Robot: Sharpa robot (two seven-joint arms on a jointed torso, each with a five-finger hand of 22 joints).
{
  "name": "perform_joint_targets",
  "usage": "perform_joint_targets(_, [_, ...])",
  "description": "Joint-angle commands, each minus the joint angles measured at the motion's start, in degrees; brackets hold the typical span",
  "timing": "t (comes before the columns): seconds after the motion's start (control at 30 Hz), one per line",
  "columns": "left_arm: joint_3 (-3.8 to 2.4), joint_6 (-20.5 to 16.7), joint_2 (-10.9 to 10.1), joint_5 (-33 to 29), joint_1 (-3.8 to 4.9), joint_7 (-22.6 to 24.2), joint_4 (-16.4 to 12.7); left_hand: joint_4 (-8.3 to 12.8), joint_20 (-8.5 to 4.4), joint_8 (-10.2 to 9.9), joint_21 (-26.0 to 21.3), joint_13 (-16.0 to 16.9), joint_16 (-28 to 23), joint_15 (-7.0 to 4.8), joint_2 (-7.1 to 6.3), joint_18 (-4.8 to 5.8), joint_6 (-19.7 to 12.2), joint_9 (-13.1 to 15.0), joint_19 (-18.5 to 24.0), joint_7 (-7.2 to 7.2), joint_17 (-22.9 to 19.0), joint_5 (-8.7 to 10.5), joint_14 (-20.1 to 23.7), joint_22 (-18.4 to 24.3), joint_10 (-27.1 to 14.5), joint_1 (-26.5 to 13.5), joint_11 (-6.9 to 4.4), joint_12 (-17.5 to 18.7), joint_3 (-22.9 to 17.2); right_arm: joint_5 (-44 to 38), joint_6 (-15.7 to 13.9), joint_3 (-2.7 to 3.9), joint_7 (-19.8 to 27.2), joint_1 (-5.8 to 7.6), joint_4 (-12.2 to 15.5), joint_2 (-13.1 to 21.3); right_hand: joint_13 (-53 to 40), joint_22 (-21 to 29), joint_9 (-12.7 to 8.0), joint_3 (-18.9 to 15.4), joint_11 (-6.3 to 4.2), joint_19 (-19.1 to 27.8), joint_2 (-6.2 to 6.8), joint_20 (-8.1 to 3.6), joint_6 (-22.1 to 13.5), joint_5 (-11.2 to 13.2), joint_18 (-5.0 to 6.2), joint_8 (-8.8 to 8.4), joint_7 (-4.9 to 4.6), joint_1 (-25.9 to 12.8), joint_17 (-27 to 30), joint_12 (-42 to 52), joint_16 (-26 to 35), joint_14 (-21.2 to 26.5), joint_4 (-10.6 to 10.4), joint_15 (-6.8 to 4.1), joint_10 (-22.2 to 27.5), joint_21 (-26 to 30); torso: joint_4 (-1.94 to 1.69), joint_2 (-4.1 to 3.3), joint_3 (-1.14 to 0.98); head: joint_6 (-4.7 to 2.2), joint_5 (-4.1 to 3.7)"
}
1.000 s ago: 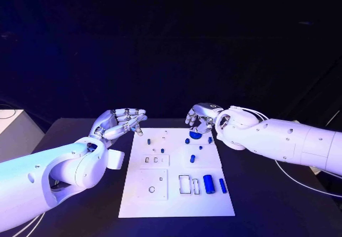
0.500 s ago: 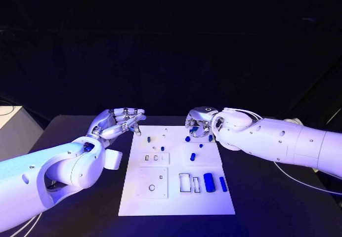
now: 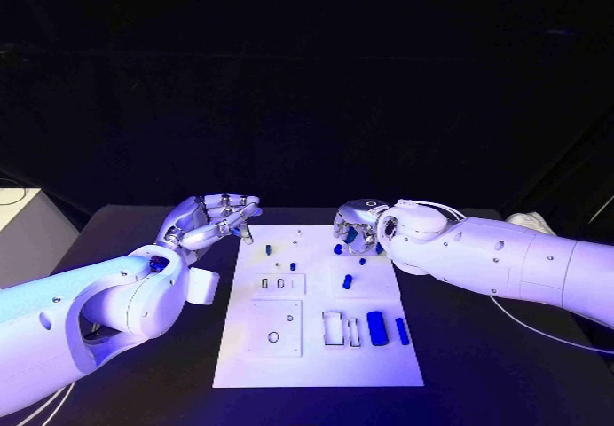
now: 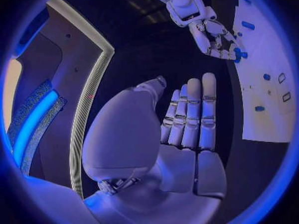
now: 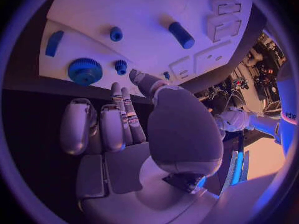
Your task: Assemble the parts on the task board
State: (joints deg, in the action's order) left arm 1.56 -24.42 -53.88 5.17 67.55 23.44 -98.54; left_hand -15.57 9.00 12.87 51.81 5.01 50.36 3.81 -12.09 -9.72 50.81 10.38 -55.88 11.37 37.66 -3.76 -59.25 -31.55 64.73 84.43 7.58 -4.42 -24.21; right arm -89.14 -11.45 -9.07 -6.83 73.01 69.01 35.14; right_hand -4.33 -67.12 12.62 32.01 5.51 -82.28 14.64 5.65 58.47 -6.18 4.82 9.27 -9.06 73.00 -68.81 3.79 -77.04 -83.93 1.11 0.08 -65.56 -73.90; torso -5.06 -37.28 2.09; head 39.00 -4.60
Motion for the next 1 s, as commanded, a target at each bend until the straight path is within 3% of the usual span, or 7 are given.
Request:
perform_joint_targets(0.03, [-0.07,1.1,0.0,0.1,0.16,0.1,-0.1,-0.1,0.01,-0.1,0.4,0.1,0.3,-0.19,-0.32,-0.74,0.1,0.1,0.3,0.15,0.1,0.19,-0.3,-0.1,0.3,-0.4,0.12,0.1,-0.2,-1.1,1.0,0.0,-0.8,-0.08,-0.4,-0.3,-0.1,-0.1,0.1,-0.4,0.01,0.1,0.19,0.44,-0.4,0.1,-0.43,-0.11,0.09,0.2,0.0,-0.2,-0.4,-2.3,-0.1,0.44,0.5,-0.3,-0.08,-0.09,0.1,0.14,-0.02])
perform_joint_targets(0.43, [-0.08,1.2,-0.2,0.0,0.41,0.0,-0.2,-0.1,0.03,-0.1,0.6,0.1,0.5,-0.19,-0.3,-0.76,0.1,0.1,0.4,0.17,0.1,0.19,-0.4,-0.3,0.3,-0.5,0.12,0.1,-0.2,-1.3,1.1,0.0,-1.0,-0.32,-2.1,-1.6,-0.2,-0.2,0.2,-0.5,-0.02,0.1,-0.15,0.46,-0.3,-0.1,-0.44,-0.07,0.14,0.2,0.0,-0.1,-0.5,-2.3,-0.3,0.43,0.5,-0.4,-0.21,-0.4,0.2,-0.06,-0.1])
perform_joint_targets(1.0, [-0.08,1.2,-0.2,0.0,0.85,-0.1,0.0,-0.1,0.03,-0.1,0.7,0.1,0.5,-0.19,-0.3,-0.76,0.1,0.1,0.4,0.18,0.1,0.19,-0.4,-0.3,0.3,-0.5,0.12,0.1,-0.2,-1.2,2.4,-0.04,-0.6,-0.92,-3.6,-2.7,-0.4,-0.6,0.4,-0.4,-0.08,0.0,-0.71,0.45,0.0,-0.3,-0.47,0.14,0.15,0.3,0.0,0.0,-0.7,-2.3,-0.5,0.39,0.1,-0.6,-0.18,-0.66,0.31,0.43,0.01])
